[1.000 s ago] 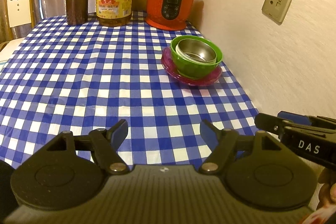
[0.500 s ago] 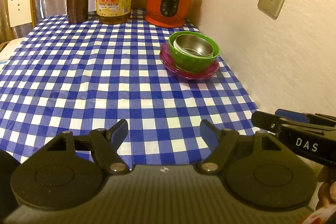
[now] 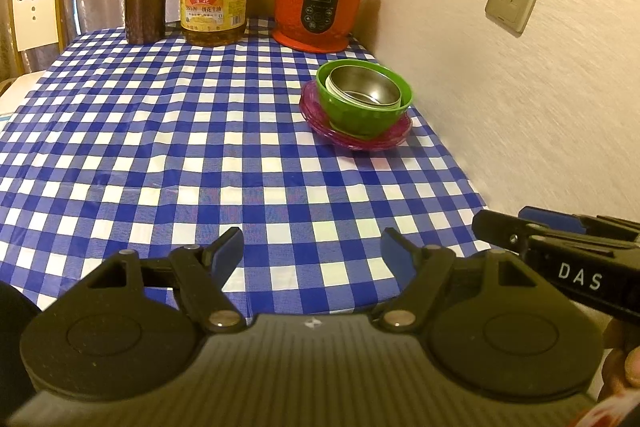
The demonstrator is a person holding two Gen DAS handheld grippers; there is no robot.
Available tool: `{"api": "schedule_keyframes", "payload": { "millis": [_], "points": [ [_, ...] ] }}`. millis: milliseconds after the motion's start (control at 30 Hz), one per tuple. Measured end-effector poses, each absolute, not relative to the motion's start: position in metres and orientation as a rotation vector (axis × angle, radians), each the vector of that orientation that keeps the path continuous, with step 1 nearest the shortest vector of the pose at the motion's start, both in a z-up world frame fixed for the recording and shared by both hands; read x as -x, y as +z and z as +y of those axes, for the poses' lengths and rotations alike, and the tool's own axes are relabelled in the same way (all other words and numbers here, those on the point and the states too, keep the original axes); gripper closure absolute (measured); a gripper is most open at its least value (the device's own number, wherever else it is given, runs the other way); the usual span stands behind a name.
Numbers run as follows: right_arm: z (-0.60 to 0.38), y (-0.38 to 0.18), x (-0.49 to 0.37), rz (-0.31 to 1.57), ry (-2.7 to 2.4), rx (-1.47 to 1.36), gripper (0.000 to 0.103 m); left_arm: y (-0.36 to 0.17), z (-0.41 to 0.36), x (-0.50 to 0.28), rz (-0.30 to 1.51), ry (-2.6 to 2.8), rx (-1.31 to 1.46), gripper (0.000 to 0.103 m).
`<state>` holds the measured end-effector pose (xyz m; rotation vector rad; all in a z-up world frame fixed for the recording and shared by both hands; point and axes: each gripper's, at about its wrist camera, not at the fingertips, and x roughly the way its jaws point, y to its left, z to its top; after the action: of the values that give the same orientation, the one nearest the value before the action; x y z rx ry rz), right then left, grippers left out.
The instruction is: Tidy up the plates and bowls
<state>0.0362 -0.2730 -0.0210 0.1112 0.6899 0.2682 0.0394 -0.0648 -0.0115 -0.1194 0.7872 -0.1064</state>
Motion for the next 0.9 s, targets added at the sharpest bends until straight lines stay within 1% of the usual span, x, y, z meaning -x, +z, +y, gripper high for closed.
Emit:
{"api": "schedule_keyframes", "payload": {
  "millis": [900],
  "points": [
    [-0.2735, -0.0216, -0.0349, 0.690, 0.266, -0.114, 0.053, -0.0134, -0.0651, -0.0395, 0.789, -0.107, 0.121, 0.029]
  ]
}}
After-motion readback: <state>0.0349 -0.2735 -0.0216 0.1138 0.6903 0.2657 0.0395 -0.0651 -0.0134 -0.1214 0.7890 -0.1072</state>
